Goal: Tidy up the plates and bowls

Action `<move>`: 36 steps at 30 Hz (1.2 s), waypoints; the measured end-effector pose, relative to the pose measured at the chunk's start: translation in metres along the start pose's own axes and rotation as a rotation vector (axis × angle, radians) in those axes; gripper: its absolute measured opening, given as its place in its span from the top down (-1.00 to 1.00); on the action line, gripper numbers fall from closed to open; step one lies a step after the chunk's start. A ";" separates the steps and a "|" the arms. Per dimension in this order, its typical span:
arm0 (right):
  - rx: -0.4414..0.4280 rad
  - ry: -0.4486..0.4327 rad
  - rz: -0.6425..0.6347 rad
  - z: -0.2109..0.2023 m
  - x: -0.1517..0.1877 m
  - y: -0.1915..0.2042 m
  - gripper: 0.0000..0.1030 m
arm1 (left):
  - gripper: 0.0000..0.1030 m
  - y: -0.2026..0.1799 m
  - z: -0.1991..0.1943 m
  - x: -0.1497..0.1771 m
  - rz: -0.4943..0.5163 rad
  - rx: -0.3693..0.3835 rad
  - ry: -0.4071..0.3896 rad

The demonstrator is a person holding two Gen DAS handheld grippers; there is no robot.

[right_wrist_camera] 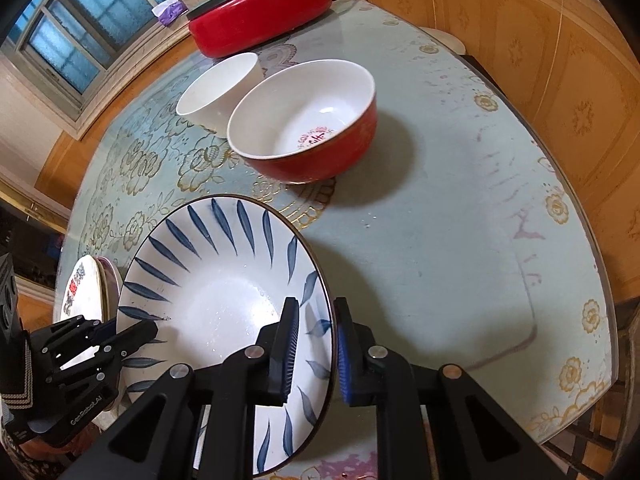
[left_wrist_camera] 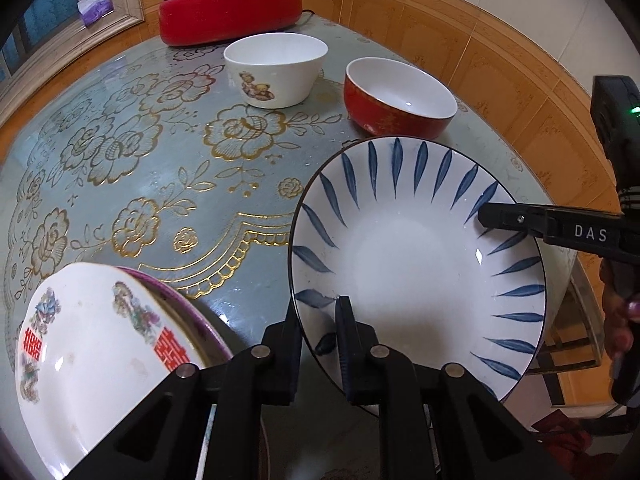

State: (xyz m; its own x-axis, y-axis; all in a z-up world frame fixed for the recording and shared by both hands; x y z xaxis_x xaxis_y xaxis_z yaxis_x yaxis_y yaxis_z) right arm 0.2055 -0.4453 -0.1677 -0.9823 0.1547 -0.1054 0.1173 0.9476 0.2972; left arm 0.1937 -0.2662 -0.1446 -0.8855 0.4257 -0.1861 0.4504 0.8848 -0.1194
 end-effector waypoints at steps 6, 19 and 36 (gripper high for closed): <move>-0.011 -0.007 0.028 0.000 -0.001 0.002 0.60 | 0.46 0.000 -0.014 0.004 0.023 -0.008 -0.046; -0.001 -0.093 0.076 -0.044 -0.012 -0.023 0.41 | -0.56 0.005 -0.067 -0.029 -0.006 0.032 -0.153; 0.031 -0.085 0.057 -0.039 -0.107 -0.038 0.30 | -0.80 -0.011 -0.040 -0.141 -0.030 -0.019 -0.103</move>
Point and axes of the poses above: each gripper's, at about its wrist camera, not at the fingertips, and z roughly the way its jaws point, y to its left, x to its underside, the point moved 2 cm from there along z, roughly the way its jaws point, and after that the axes turned 15 degrees about y, right-handed, at the moved point
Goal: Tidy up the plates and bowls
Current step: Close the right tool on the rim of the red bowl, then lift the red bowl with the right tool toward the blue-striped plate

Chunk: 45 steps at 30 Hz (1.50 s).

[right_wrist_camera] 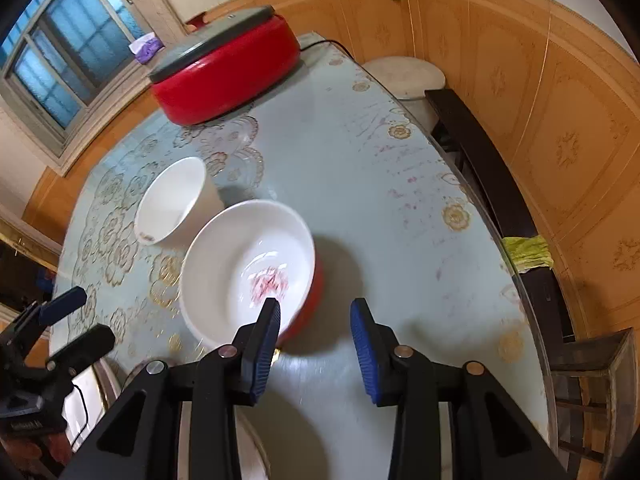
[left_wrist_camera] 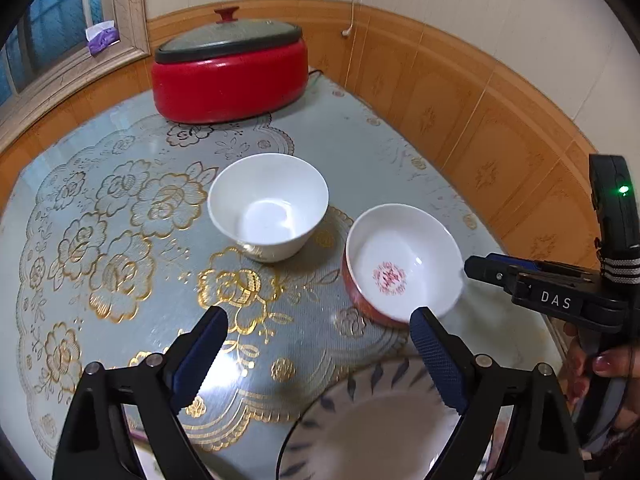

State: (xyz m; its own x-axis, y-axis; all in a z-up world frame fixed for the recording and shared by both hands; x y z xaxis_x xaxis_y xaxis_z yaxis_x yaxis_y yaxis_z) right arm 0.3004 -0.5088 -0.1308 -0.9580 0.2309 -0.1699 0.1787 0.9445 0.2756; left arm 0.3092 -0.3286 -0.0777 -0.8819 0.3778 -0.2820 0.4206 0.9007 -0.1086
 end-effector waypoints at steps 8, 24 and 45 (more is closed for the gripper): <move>-0.041 0.074 -0.006 0.033 -0.035 -0.001 0.30 | -0.75 -0.014 0.039 -0.032 0.002 -0.037 0.065; -0.047 0.131 -0.074 0.064 -0.045 -0.007 0.46 | -0.19 -0.021 0.088 -0.051 0.009 -0.067 0.156; -0.054 0.088 -0.116 0.079 -0.045 0.003 0.69 | 0.52 -0.037 0.114 -0.060 0.075 -0.030 0.194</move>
Point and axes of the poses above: each gripper's, at about its wrist camera, not at the fingertips, and z roughly the way its jaws point, y to its left, x to its underside, the point moved 2 cm from there along z, roughly the way its jaws point, and after that the axes turned 15 degrees about y, right-handed, at the moved point
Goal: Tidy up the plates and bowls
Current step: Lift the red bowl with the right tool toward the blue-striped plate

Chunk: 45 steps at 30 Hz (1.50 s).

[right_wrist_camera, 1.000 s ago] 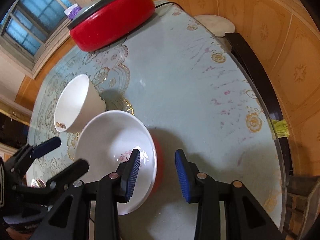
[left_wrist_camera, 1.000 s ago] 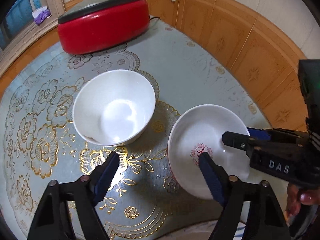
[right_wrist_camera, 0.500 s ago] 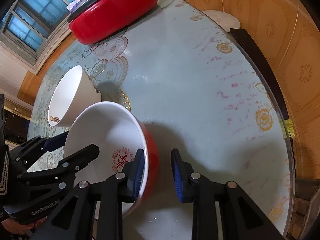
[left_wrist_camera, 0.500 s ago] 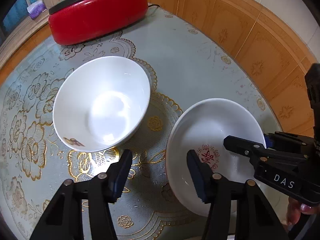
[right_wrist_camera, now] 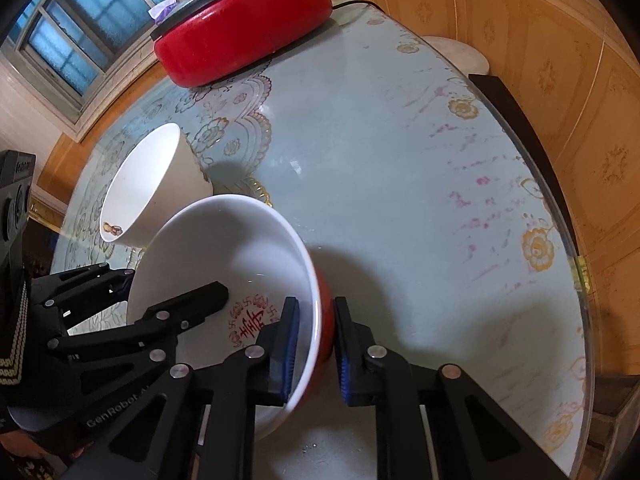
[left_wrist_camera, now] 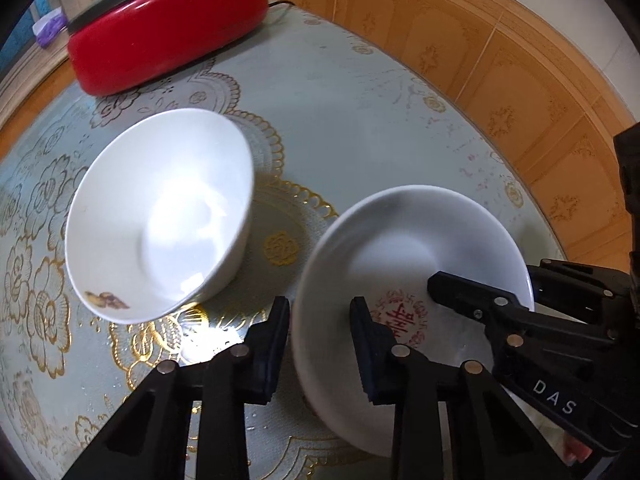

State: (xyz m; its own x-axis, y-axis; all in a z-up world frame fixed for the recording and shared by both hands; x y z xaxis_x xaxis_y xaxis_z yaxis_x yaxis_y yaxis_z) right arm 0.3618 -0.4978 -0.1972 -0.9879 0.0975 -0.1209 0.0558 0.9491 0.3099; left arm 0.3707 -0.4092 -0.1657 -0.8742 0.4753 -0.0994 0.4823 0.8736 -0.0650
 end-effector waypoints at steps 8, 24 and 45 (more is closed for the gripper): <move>-0.024 -0.003 0.056 -0.003 0.004 -0.006 0.72 | 0.64 0.000 -0.004 0.001 0.014 0.023 -0.014; -0.063 -0.056 0.110 -0.038 0.024 -0.009 0.71 | 0.64 -0.010 -0.029 0.019 0.011 0.048 -0.077; -0.102 -0.193 0.083 -0.125 0.069 0.039 0.71 | 0.64 -0.007 -0.135 0.078 0.052 0.111 -0.280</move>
Point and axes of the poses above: each gripper's, at about its wrist camera, not at the fingertips, and z roughly the way its jaws point, y to its left, x to its underside, the point moved 2 cm from there along z, roughly the way its jaws point, and after that the axes turned 15 degrees about y, right-handed, at the moved point
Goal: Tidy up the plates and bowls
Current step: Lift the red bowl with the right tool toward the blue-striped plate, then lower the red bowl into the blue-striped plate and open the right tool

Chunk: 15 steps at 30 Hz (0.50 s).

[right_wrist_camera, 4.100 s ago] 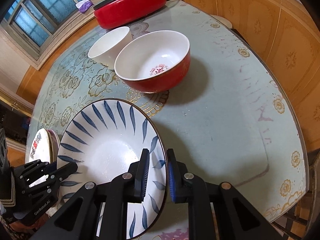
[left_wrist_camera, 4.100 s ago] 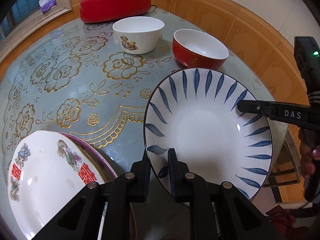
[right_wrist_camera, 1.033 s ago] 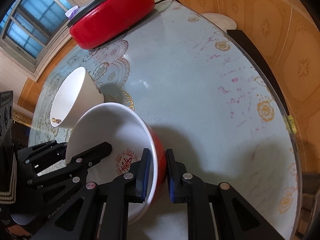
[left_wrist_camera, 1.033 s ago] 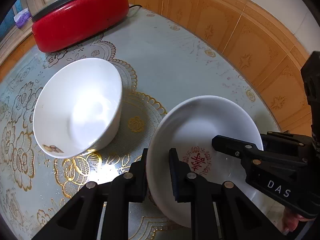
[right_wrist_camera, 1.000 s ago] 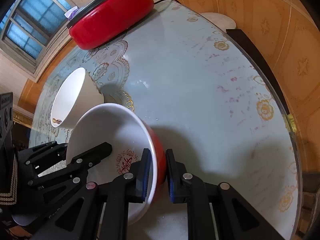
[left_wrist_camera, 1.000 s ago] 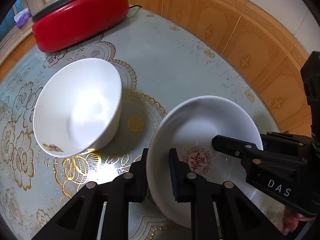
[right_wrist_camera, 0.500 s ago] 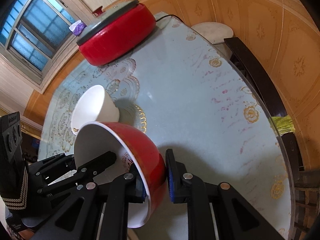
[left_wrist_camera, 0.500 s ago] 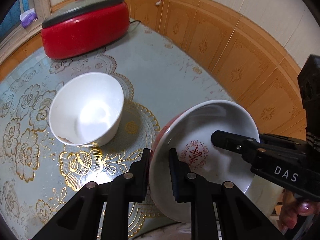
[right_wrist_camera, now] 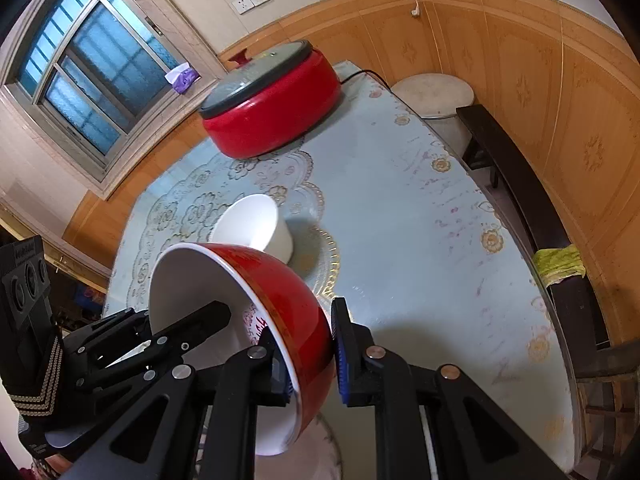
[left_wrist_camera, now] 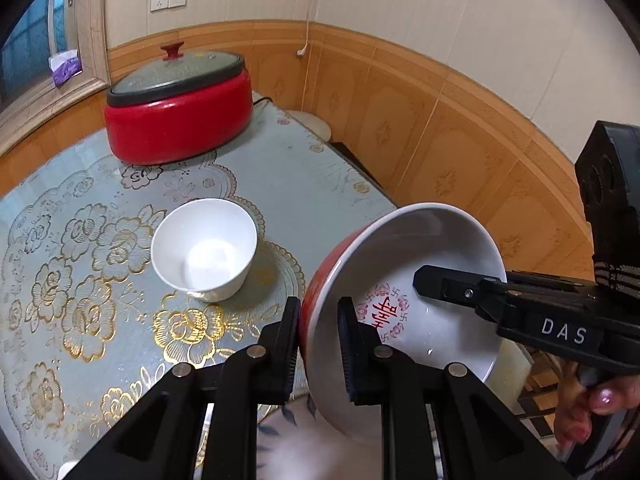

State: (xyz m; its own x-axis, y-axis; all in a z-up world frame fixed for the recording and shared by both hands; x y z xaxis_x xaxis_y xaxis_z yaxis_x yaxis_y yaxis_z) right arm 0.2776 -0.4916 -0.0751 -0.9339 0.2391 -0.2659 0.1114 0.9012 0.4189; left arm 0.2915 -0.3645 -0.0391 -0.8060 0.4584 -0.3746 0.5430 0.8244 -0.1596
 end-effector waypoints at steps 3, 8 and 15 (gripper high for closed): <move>0.002 -0.010 -0.007 -0.007 0.012 0.011 0.71 | 0.64 0.002 -0.014 0.013 0.001 0.015 -0.013; -0.010 -0.010 0.002 -0.010 0.035 0.027 0.71 | 0.64 0.008 -0.027 0.034 0.000 0.021 -0.018; 0.003 0.038 0.013 0.008 0.067 0.041 0.71 | 0.64 0.018 -0.020 0.076 -0.001 0.030 0.034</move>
State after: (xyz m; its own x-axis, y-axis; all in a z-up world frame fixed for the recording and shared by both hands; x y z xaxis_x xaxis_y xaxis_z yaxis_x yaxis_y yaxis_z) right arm 0.2221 -0.4362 -0.0825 -0.9446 0.2367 -0.2276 0.1243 0.8993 0.4193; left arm 0.2358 -0.3079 -0.0522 -0.8135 0.4693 -0.3434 0.5489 0.8147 -0.1871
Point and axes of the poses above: each gripper's, at about its wrist camera, not at the fingertips, and z roughly the way its jaws point, y to its left, x to its underside, the point moved 2 cm from there along z, roughly the way its jaws point, and after that the axes turned 15 degrees about y, right-handed, at the moved point
